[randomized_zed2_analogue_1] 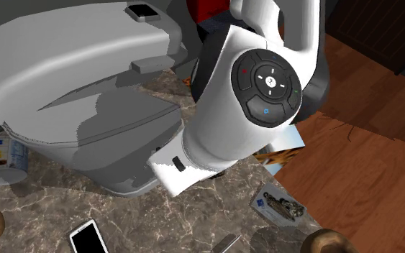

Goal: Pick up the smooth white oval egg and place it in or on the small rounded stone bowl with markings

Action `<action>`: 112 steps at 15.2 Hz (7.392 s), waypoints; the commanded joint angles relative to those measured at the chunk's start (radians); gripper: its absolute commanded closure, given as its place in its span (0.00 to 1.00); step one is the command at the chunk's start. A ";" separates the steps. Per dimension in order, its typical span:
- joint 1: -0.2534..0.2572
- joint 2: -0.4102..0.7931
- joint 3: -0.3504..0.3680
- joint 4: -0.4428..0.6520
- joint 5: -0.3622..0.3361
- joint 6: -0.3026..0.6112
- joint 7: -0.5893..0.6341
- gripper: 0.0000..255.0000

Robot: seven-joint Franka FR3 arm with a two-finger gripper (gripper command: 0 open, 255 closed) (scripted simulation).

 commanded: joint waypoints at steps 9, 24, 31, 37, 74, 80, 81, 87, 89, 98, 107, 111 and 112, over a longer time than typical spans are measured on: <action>0.104 0.112 0.154 0.138 0.060 -0.101 0.213 1.00; 0.265 0.448 0.326 0.570 0.071 -0.294 0.499 1.00; 0.368 0.674 0.367 0.894 0.036 -0.430 0.597 1.00; 0.361 0.668 0.365 0.830 0.038 -0.374 0.609 1.00; 0.268 0.617 0.356 0.642 0.103 -0.135 0.522 1.00; 0.272 0.609 0.358 0.712 0.109 -0.210 0.506 1.00; 0.272 0.609 0.358 0.724 0.109 -0.223 0.504 1.00; 0.299 0.602 0.374 0.693 0.110 -0.208 0.551 1.00; 0.298 0.604 0.373 0.669 0.108 -0.183 0.556 1.00; 0.294 0.624 0.369 0.578 0.097 -0.075 0.580 1.00; 0.294 0.624 0.369 0.578 0.097 -0.075 0.580 0.00; 0.294 0.624 0.369 0.578 0.097 -0.075 0.580 0.00; 0.294 0.624 0.369 0.578 0.097 -0.075 0.580 0.00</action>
